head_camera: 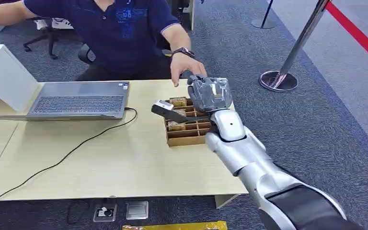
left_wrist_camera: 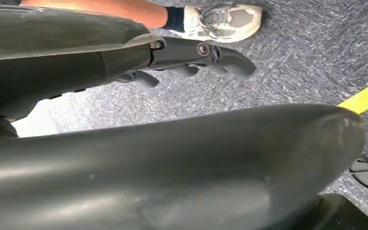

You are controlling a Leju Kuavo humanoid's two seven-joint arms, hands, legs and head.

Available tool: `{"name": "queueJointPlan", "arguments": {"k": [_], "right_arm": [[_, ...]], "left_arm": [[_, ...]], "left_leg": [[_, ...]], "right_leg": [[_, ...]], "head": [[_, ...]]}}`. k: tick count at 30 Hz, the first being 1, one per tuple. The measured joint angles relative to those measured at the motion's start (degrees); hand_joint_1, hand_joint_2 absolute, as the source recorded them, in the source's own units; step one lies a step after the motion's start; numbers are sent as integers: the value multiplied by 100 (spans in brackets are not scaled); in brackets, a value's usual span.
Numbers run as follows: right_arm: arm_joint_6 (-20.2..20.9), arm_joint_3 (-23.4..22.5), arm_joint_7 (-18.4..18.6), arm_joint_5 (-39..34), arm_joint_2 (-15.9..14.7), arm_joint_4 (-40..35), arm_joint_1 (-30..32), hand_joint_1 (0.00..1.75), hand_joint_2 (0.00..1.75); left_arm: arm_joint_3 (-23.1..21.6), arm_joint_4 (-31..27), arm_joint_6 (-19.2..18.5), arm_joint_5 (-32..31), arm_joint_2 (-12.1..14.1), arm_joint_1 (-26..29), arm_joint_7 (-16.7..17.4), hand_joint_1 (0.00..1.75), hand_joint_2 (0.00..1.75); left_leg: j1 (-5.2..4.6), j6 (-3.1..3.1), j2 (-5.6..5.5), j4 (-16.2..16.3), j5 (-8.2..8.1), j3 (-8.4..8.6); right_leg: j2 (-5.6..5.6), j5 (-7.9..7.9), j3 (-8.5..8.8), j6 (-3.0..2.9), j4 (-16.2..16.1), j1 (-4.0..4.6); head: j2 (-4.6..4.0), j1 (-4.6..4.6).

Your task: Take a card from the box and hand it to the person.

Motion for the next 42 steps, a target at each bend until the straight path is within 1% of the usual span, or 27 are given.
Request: {"name": "queueJointPlan", "arguments": {"k": [3, 4, 5, 10, 12, 13, 14, 15, 16, 17, 18, 19, 21, 23, 25, 26, 27, 28, 31, 32, 34, 36, 38, 42], "right_arm": [[0, -77, 2, 22, 0, 35, 22, 175, 175], [0, -103, 4, 31, 0, 42, 27, 110, 175], [0, -114, 9, 35, 0, 50, 27, 0, 175], [0, -190, 2, 61, 7, 133, 29, 0, 175], [0, -256, -151, -136, 7, 138, 42, 0, 175], [0, -295, -301, -329, 5, 136, 60, 0, 175], [-2, -348, -501, -574, 4, 107, 101, 0, 175], [-4, -427, -792, -954, 4, 37, 178, 0, 175], [0, -507, -1217, -1573, 0, -58, 272, 0, 175], [22, -571, -1562, -2208, -22, -184, 389, 0, 175], [61, -595, -1760, -2754, -79, -383, 541, 0, 175], [173, -592, -1856, -3294, -166, -654, 713, 0, 175], [582, -614, -2088, -4429, -389, -1289, 1131, 0, 175], [1140, -702, -2370, -5556, -641, -1999, 1618, 0, 175], [1724, -857, -2652, -6491, -875, -2650, 2126, 0, 175], [2142, -972, -2808, -7185, -989, -2966, 2374, 0, 175], [2451, -1096, -2927, -7711, -1073, -3245, 2617, 0, 175], [2667, -1253, -3008, -8082, -1156, -3520, 2837, 0, 175], [3124, -1684, -3169, -8748, -1325, -4162, 3409, 0, 175], [3299, -1853, -3239, -8941, -1383, -4387, 3622, 0, 175], [3589, -2197, -3322, -9117, -1425, -4724, 3974, 0, 175], [3848, -2484, -3274, -9318, -1445, -4906, 4168, 0, 175], [4201, -2796, -3178, -9504, -1445, -4994, 4328, 0, 175], [4328, -3259, -3086, -9424, -1445, -4985, 4458, 0, 175]], "left_arm": [[-37, 0, 0, -53, 0, -2, 0, 0, 0], [-42, 0, 0, -59, 0, -2, -4, 0, 0], [-44, 0, 2, -61, 0, -1, -4, 0, 0], [-55, 0, -4, -112, 2, -4, -46, 0, 0], [-61, 0, -20, -114, 2, -2, -48, 0, 0], [-61, 0, -20, -114, 2, -2, -50, 0, 0], [-61, 0, -20, -114, 2, -2, -50, 0, 0], [-61, 0, -20, -112, 2, 1, -50, 0, 0], [-61, 0, -20, -97, 2, 11, -50, 0, 0], [-61, 0, -17, -70, 2, 32, -52, 0, 0], [-59, 0, -2, -57, 4, 58, -63, 0, 0], [-59, 0, 9, -46, 7, 90, -79, 0, 0], [-55, 0, 31, -13, 11, 161, -123, 0, 0], [-39, 0, 53, 17, 18, 228, -175, 0, 0], [-26, 0, 70, 54, 17, 281, -199, 0, 0], [-15, 0, 77, 76, 20, 303, -201, 0, 0], [-2, 0, 83, 81, 20, 324, -208, 0, 0], [15, 0, 90, 94, 22, 343, -214, 0, 0], [35, 0, 90, 129, 26, 386, -214, 0, 0], [46, 0, 83, 131, 26, 397, -212, 0, 0], [79, 0, 81, 131, 33, 419, -203, 0, 0], [100, 0, 85, 137, 35, 419, -186, 0, 0], [118, 0, 92, 146, 37, 411, -162, 0, 0], [125, 0, 90, 146, 39, 412, -155, 0, 0]], "left_leg": [[0, 0, 0, 0, 0, 0], [0, 0, 0, 1, 0, -1], [0, 0, 0, 1, 0, -1], [0, -1, 0, 0, 0, -3], [0, -1, 0, 0, 0, -3], [0, -1, 0, 0, 0, -2], [0, -1, 0, 0, 0, -1], [0, 0, 0, 0, 0, -1], [0, 0, -1, 0, 0, -1], [0, 0, -1, 0, 0, -1], [0, 0, -2, 1, 0, -1], [0, 0, -3, 1, -1, -2], [0, 1, -5, 1, -2, -4], [0, 6, -7, 2, -6, -10], [-1, 7, -7, 2, -8, -14], [-1, 6, -7, 2, -10, -15], [-1, 7, -8, 2, -11, -15], [-1, 6, -8, 1, -12, -17], [0, 5, -8, 1, -13, -15], [0, 5, -9, 1, -13, -15], [-1, 5, -5, -1, -13, -15], [0, 4, -1, -1, -13, -12], [-1, 5, -3, -1, -13, -8], [-1, 5, -1, 0, -13, -7]], "right_leg": [[0, 0, 0, 0, 0, 0], [0, 0, 0, 0, 0, 0], [0, 0, -1, 0, 0, 0], [0, 0, -5, -1, 0, 0], [0, 0, -5, -1, 0, 0], [0, 0, -4, -1, 0, 0], [0, 0, -4, -1, 0, 0], [0, 0, -3, 0, 0, 0], [0, 0, -3, 0, -1, 0], [0, -1, -2, 0, -1, 0], [-1, -1, -2, 0, -2, 0], [-2, -1, -3, 0, -3, -1], [-4, -2, -2, 2, -8, -1], [-7, -3, -5, 3, -11, -1], [-6, -3, -9, 3, -13, -1], [-5, -3, -11, 3, -13, -1], [-6, -4, -11, 5, -14, -1], [-6, -5, -11, 5, -14, -1], [-6, -7, -10, 6, -14, -1], [-8, -8, -10, 5, -14, -1], [-4, -7, -12, 5, -13, -1], [-1, -7, -11, 4, -14, -1], [-4, -7, -6, 5, -14, -1], [-2, -7, -6, 5, -14, -1]], "head": [[2, -4], [2, 0], [2, 2], [2, -4], [0, -7], [0, -9], [2, -7], [2, -7], [2, -7], [0, -4], [2, -9], [2, -7], [0, -4], [2, 11], [2, 15], [0, 13], [2, 11], [2, 9], [2, -13], [0, -2], [2, 2], [0, -9], [2, 0], [0, 2]]}}
